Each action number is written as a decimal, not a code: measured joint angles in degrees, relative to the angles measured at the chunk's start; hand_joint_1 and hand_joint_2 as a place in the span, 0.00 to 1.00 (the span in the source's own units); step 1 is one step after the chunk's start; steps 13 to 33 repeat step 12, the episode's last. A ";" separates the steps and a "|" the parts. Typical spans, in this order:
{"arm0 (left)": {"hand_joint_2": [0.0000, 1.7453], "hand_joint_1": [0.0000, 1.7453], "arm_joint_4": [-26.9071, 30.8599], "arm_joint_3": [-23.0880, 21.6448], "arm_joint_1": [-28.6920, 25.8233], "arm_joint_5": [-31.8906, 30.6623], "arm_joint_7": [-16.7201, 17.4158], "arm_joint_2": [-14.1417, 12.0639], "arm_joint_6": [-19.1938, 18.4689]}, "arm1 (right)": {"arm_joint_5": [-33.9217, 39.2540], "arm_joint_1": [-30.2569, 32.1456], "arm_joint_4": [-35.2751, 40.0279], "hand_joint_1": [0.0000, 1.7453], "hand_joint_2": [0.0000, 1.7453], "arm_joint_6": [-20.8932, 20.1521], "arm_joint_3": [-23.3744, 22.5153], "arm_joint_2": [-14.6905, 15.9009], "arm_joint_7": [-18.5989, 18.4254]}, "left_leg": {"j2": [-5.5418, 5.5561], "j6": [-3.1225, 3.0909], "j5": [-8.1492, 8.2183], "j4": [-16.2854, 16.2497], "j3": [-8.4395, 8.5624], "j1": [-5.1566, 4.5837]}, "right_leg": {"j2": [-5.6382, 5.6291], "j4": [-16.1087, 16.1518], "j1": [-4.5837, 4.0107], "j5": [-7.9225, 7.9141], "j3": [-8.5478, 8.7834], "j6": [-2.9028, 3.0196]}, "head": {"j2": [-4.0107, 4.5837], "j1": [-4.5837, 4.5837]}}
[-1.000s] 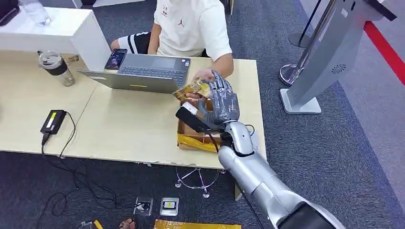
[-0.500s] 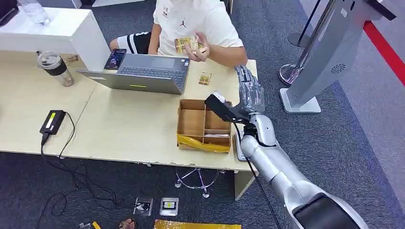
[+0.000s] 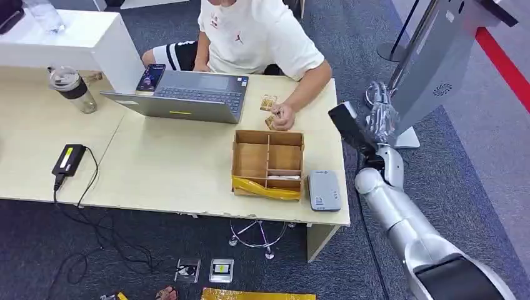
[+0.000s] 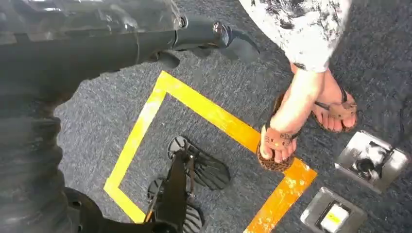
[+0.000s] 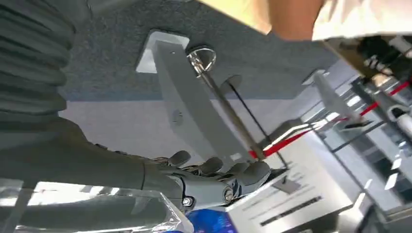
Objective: Pass the card to the sensor for recognition and then transmit it.
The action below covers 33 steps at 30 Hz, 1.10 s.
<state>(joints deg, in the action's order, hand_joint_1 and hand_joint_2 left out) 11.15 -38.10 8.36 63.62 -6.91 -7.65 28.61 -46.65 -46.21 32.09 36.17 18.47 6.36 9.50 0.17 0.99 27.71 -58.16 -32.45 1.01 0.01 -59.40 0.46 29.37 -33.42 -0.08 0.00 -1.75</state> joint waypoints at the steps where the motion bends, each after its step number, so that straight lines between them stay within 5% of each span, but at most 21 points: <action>1: 1.00 0.00 0.00 0.02 -0.02 0.00 0.15 0.04 0.22 | 1.82 0.33 0.00 0.00 1.00 0.15 -1.06 1.15 0.63 | 0.04 0.00 0.00 0.00 -0.01 0.00 | 0.04 0.01 0.00 0.00 0.00 0.00 | 0.00 -0.06; 12: 1.00 0.00 -0.11 0.00 -0.34 -0.41 2.78 0.15 1.86 | 34.45 9.48 -1.33 0.00 1.00 1.64 -16.60 9.86 13.31 | 0.03 -0.15 0.13 0.01 -0.05 -0.02 | 0.05 0.02 0.02 0.04 0.00 -0.01 | 0.00 -0.04; 33: 1.00 0.00 -0.11 0.00 -0.34 -0.41 2.78 0.15 1.86 | 34.45 9.48 -1.33 0.00 1.00 1.64 -16.60 9.86 13.31 | 0.03 -0.15 0.13 0.01 -0.05 -0.02 | 0.05 0.02 0.02 0.04 0.00 -0.01 | 0.00 -0.04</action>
